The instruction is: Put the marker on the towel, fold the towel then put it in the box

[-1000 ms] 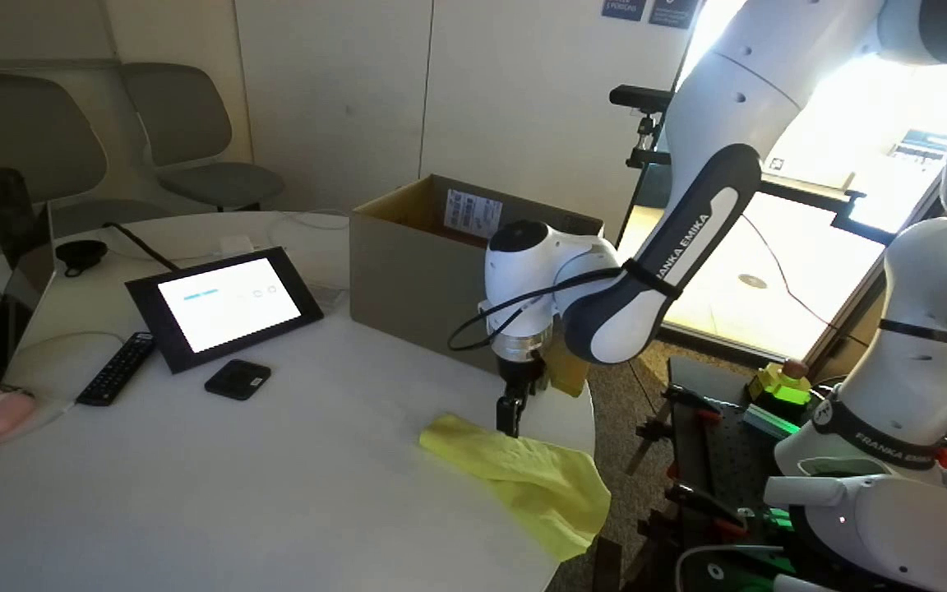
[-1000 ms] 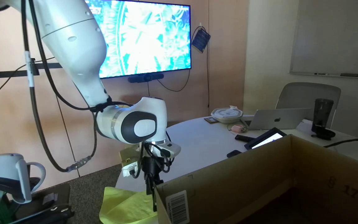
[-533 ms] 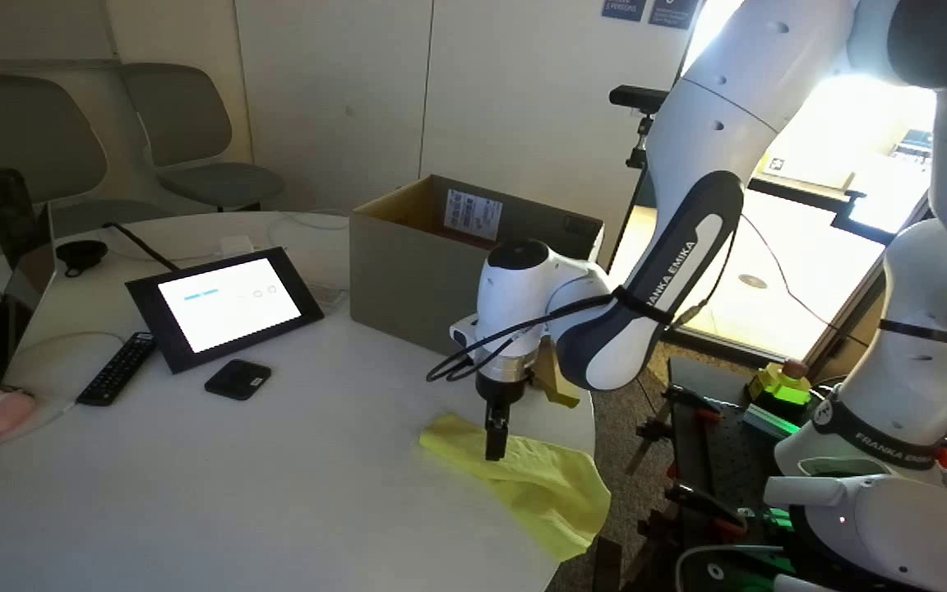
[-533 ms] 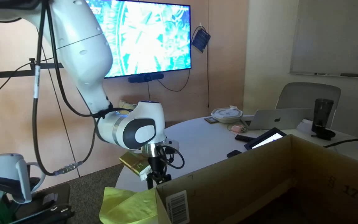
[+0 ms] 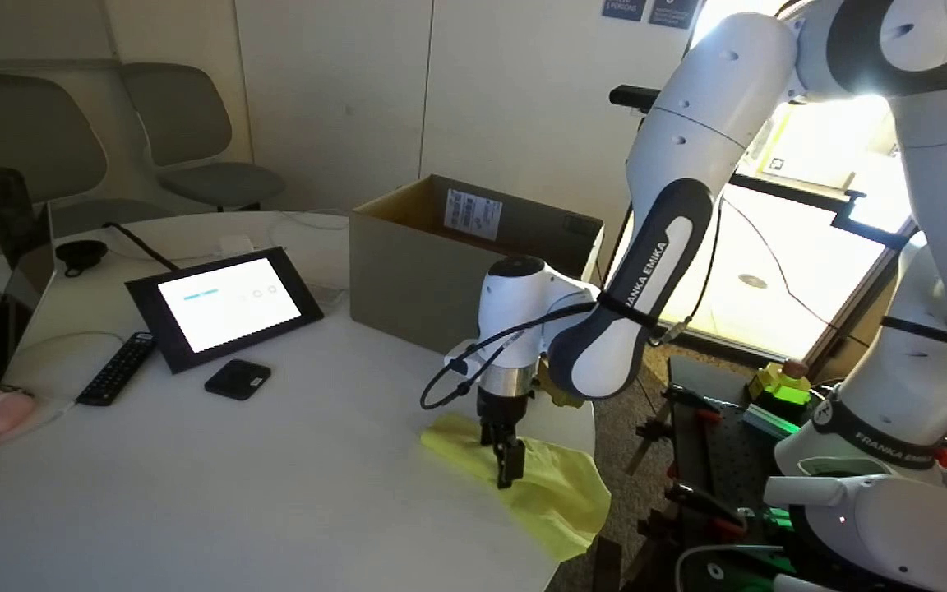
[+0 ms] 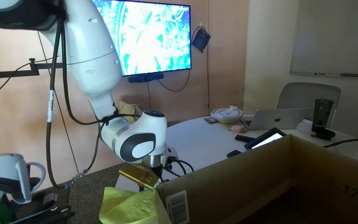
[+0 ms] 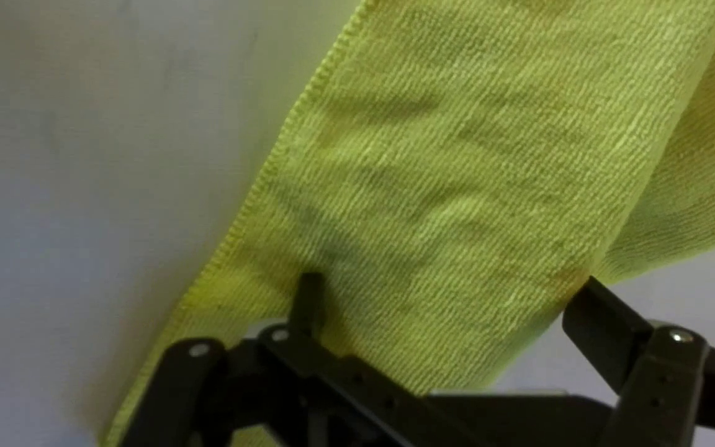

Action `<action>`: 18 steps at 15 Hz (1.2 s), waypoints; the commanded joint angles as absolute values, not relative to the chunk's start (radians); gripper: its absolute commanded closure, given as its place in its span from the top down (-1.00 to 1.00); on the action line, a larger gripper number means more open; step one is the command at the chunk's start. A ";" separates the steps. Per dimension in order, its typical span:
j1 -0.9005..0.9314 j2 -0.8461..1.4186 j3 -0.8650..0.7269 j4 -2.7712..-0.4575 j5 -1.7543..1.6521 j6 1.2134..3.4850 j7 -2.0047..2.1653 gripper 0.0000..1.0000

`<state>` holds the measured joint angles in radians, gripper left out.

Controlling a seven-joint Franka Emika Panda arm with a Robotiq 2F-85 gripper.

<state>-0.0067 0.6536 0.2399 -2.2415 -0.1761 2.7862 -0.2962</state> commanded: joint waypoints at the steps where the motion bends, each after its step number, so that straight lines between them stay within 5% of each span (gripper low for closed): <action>1: -0.042 0.686 0.250 -2.210 -0.155 2.745 -0.373 1.00; 8: 0.063 0.685 0.158 -2.192 -0.212 2.722 -0.307 1.00; 11: 0.116 0.690 0.119 -2.182 -0.237 2.701 -0.286 0.31; 16: 0.168 0.693 0.086 -2.170 -0.263 2.657 -0.252 -0.51; 18: 0.178 0.688 0.078 -2.167 -0.268 2.632 -0.240 -0.65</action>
